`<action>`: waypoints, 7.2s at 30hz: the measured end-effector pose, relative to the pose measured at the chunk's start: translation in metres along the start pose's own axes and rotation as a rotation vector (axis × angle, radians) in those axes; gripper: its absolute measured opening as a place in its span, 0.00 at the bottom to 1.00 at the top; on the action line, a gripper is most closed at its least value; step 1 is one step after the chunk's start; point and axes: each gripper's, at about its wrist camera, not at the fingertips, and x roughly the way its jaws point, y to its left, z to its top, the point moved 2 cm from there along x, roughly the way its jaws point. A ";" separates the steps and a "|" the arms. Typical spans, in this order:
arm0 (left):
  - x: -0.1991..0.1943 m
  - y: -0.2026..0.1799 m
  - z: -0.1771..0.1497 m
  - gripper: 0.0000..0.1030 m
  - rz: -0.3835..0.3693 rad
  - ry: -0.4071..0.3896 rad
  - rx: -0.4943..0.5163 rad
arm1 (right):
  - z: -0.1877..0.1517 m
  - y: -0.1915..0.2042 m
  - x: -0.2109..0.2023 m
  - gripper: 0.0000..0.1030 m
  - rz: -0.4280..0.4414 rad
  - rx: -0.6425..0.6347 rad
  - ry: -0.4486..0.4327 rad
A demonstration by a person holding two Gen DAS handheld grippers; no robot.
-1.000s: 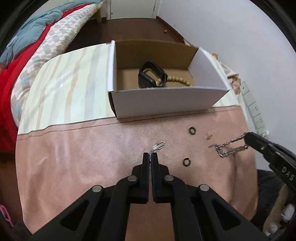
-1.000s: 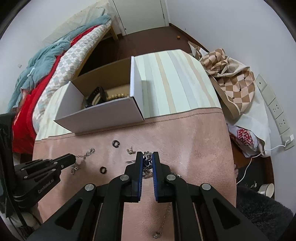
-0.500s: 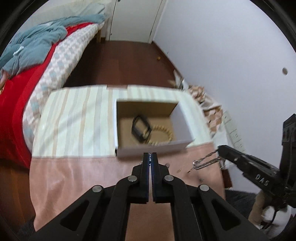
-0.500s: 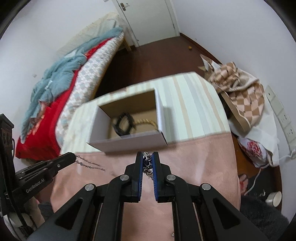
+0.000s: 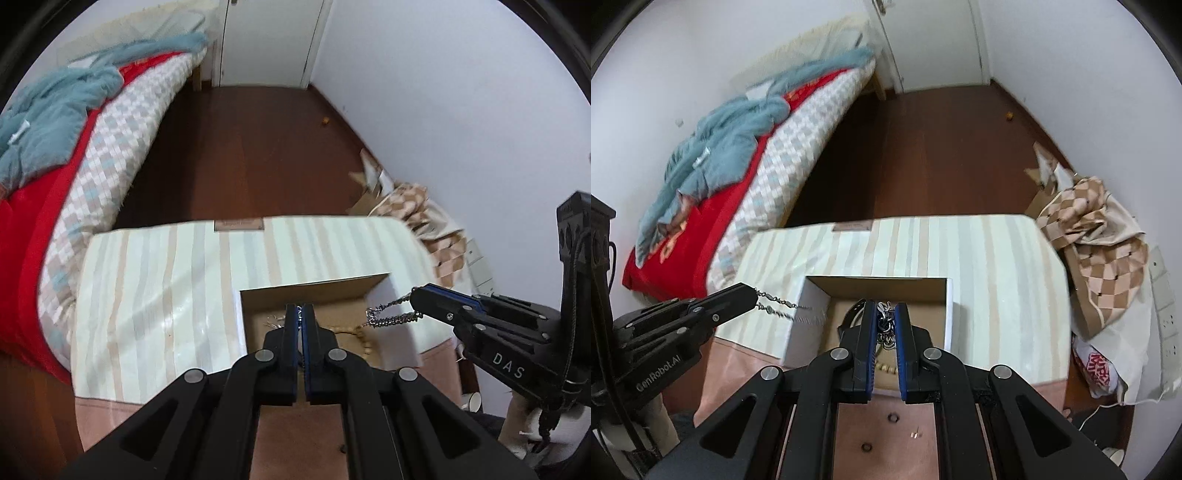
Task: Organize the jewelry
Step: 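Carry both silver chains into the box and open both tools, then lift both open tools out of the box back over the table, then grasp the long thin silver chain with the right tool while the left grasps a black ring, then carry the chain and black ring into the box and open both tools, then lift both open tools out of the box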
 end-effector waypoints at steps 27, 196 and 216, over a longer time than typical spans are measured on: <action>0.030 0.025 -0.013 0.68 0.221 0.078 -0.070 | -0.003 -0.024 0.054 0.56 -0.233 -0.025 0.134; 0.043 0.000 0.004 0.12 0.012 0.122 -0.122 | -0.024 -0.025 0.053 0.13 0.044 0.113 0.109; 0.010 0.022 -0.044 1.00 0.324 0.014 -0.059 | -0.044 -0.023 0.022 0.97 -0.272 -0.013 0.108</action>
